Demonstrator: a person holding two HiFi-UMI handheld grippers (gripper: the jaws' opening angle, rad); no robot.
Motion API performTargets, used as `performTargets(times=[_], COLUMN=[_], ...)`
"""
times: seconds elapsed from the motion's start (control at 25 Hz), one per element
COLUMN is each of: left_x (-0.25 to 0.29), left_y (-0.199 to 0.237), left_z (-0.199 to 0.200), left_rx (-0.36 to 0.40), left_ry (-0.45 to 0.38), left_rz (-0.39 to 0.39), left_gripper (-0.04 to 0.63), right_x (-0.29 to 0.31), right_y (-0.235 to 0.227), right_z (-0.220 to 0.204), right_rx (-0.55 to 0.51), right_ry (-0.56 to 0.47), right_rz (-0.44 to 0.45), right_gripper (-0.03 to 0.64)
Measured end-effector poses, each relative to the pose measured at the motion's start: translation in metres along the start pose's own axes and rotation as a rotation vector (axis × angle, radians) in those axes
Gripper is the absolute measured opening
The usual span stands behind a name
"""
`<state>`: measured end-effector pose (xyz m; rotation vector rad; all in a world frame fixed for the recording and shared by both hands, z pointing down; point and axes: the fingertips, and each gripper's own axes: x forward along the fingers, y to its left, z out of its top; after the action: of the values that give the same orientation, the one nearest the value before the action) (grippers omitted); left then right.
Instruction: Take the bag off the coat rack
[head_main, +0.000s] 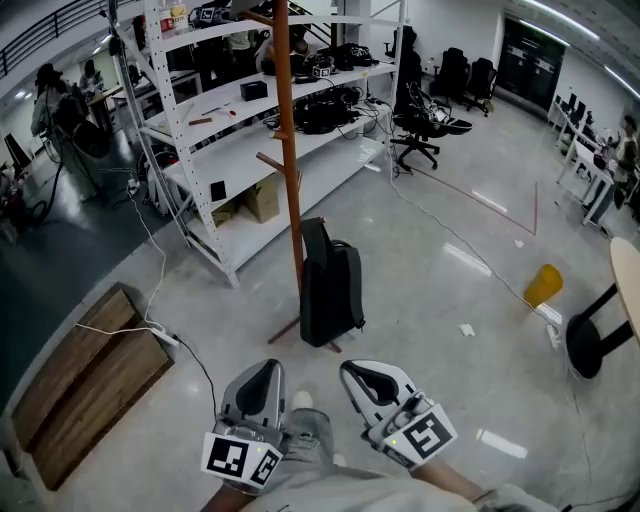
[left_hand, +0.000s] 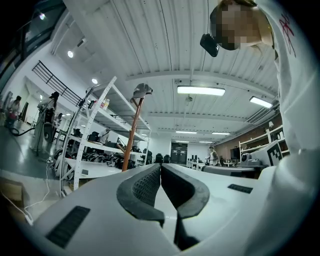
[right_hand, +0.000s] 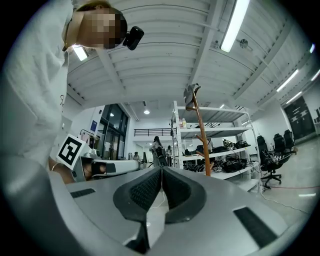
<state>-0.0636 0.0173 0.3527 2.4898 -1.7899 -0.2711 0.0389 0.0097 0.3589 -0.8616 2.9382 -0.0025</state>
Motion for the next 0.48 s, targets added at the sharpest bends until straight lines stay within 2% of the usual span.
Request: performTargets(times=[0.24, 0.48], left_x=[0.036, 0.089], left_y=[0.020, 0.056], left_z=[-0.007, -0.014], left_rx=[-0.007, -0.019], left_ry=[-0.009, 0.001], left_rz=[-0.023, -0.057], left_gripper=[0.018, 0.018], right_x=[0.024, 0.074], right_y=[-0.025, -0.066], right_z=[-0.008, -0.015], right_rx=[-0.010, -0.025], right_ry=[0.014, 0.021], right_rz=[-0.019, -0.041], right_gripper=[0.021, 0.020])
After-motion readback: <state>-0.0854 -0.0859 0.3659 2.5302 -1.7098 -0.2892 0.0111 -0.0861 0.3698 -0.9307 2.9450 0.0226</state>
